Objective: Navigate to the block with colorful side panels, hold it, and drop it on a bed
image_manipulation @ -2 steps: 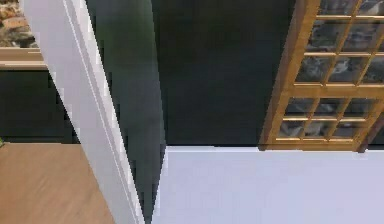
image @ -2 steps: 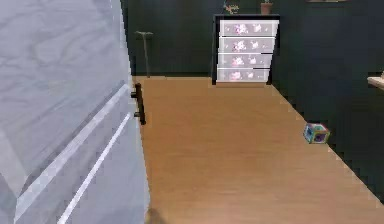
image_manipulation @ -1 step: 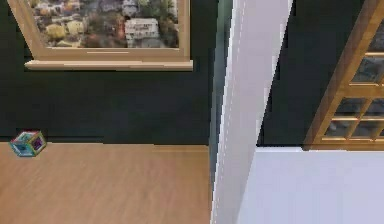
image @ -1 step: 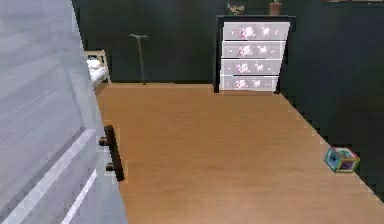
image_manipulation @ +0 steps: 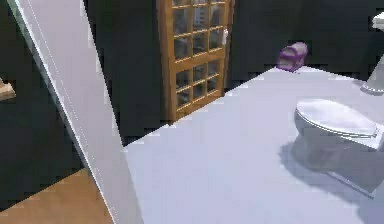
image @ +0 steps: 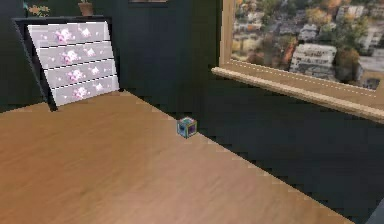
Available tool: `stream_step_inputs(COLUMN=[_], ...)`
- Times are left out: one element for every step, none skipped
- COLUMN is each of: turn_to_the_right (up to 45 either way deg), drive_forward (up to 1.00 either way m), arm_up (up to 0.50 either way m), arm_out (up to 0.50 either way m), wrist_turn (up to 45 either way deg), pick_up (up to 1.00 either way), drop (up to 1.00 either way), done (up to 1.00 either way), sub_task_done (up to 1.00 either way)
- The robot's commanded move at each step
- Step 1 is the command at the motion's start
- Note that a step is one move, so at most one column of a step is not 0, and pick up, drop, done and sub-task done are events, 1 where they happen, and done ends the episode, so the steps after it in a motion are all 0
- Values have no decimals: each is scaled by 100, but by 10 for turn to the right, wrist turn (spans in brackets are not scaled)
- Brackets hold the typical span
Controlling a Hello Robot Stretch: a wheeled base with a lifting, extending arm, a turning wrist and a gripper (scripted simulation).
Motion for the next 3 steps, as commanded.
stream_step_inputs(turn_to_the_right=[0, 60, 0], drive_forward=[100, 0, 25], arm_up=[0, 0, 0], arm_out=[0, 0, 0], wrist_turn=[0, 0, 0], pick_up=[0, 0, 0], drop=[0, 0, 0], done=[0, 0, 0], sub_task_done=[0, 0, 0])
